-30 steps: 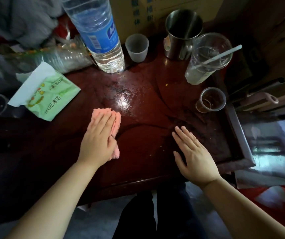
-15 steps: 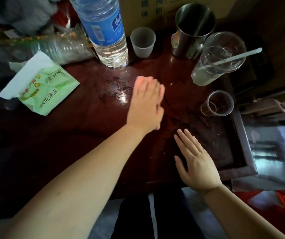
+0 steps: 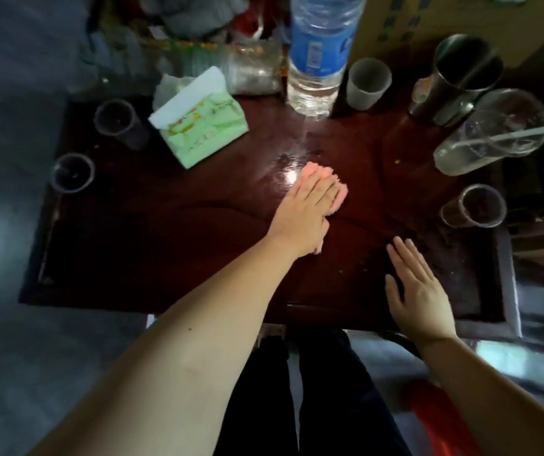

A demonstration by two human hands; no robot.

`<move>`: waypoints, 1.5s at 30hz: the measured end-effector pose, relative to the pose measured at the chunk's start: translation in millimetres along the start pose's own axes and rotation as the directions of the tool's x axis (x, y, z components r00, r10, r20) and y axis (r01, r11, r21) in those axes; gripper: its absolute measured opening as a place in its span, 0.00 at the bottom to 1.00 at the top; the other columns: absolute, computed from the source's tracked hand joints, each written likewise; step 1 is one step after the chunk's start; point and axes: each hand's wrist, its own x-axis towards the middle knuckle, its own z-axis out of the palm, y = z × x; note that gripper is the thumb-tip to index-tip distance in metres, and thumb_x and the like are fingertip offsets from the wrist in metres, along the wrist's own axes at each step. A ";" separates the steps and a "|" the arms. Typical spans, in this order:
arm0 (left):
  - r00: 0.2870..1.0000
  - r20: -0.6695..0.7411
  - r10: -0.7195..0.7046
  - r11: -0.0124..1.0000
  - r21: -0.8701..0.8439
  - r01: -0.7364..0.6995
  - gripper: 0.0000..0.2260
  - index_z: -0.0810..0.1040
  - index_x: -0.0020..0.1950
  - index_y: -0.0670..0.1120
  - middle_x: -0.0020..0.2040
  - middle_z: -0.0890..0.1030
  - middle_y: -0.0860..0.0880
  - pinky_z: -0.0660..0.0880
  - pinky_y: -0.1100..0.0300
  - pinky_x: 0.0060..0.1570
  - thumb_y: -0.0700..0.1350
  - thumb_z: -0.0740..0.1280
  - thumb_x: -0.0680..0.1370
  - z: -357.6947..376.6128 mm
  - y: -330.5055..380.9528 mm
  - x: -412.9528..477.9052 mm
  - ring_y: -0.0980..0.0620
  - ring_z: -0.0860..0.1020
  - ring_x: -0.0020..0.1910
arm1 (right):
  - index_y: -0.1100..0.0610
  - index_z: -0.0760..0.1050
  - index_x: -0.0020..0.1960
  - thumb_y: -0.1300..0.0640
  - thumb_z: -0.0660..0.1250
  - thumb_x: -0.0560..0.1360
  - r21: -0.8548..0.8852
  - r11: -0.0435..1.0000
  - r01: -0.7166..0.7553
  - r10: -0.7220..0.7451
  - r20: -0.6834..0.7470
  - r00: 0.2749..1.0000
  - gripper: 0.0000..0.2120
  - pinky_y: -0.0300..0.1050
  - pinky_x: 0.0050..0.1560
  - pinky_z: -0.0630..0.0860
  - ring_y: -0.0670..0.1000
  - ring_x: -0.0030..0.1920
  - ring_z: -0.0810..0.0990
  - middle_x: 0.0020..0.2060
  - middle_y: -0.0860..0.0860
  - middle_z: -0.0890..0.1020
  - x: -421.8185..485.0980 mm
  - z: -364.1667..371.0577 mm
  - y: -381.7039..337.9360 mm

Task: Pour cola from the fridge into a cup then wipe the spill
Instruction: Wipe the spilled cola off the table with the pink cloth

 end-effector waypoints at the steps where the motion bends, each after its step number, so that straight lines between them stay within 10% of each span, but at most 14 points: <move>1: 0.999 0.036 -0.022 1.000 0.002 0.022 0.28 0.66 0.73 0.40 0.73 0.67 0.43 0.47 0.45 0.75 0.47 0.55 0.74 1.2 -12.8 -11.0 0.42 0.59 0.75 | 0.61 0.66 0.71 0.51 0.51 0.77 -0.009 1.000 0.002 -0.002 -0.003 1.000 0.26 0.53 0.71 0.62 0.51 0.75 0.58 0.72 0.54 0.66 0.0 0.3 -0.8; 6: 0.979 0.119 -0.165 0.982 -0.074 0.174 0.30 0.67 0.71 0.40 0.73 0.66 0.43 0.50 0.43 0.74 0.54 0.64 0.74 7.5 -61.2 -62.9 0.43 0.57 0.75 | 0.61 0.64 0.72 0.48 0.49 0.77 -0.050 0.999 -0.021 0.023 0.040 0.999 0.28 0.49 0.71 0.58 0.49 0.75 0.55 0.73 0.53 0.63 -0.1 -0.4 -5.5; 15: 0.951 0.006 -0.309 0.951 -0.030 0.309 0.29 0.59 0.76 0.40 0.77 0.59 0.42 0.44 0.45 0.76 0.46 0.46 0.75 -0.6 -120.2 -186.8 0.44 0.51 0.77 | 0.63 0.57 0.75 0.39 0.42 0.76 -0.109 0.984 -0.140 0.149 0.076 0.986 0.37 0.54 0.75 0.53 0.51 0.76 0.49 0.76 0.56 0.56 -4.7 10.5 -41.1; 26: 0.942 0.076 -0.326 0.943 0.097 0.319 0.29 0.45 0.78 0.41 0.79 0.45 0.42 0.43 0.46 0.75 0.48 0.52 0.80 1.7 -175.3 -235.5 0.44 0.40 0.77 | 0.60 0.52 0.76 0.40 0.43 0.77 -0.038 0.977 0.210 -0.197 0.222 0.955 0.34 0.46 0.74 0.48 0.48 0.76 0.45 0.76 0.53 0.53 2.4 51.6 -157.5; 31: 0.884 0.199 -0.424 0.898 0.216 0.382 0.44 0.35 0.76 0.43 0.78 0.37 0.43 0.36 0.49 0.74 0.57 0.64 0.77 -12.1 -189.3 -251.3 0.45 0.29 0.71 | 0.60 0.50 0.77 0.39 0.44 0.79 -0.027 0.976 0.214 -0.198 0.281 0.939 0.34 0.46 0.75 0.47 0.48 0.76 0.43 0.77 0.52 0.51 -3.8 63.7 -185.0; 45: 0.906 0.085 -0.414 0.910 0.052 0.411 0.28 0.51 0.78 0.47 0.79 0.48 0.44 0.48 0.44 0.74 0.58 0.50 0.81 -119.4 -94.7 -257.0 0.42 0.50 0.77 | 0.56 0.48 0.77 0.42 0.53 0.79 0.109 0.978 0.176 -0.188 0.115 0.975 0.33 0.40 0.72 0.43 0.47 0.76 0.43 0.77 0.50 0.51 -40.2 -32.6 -229.8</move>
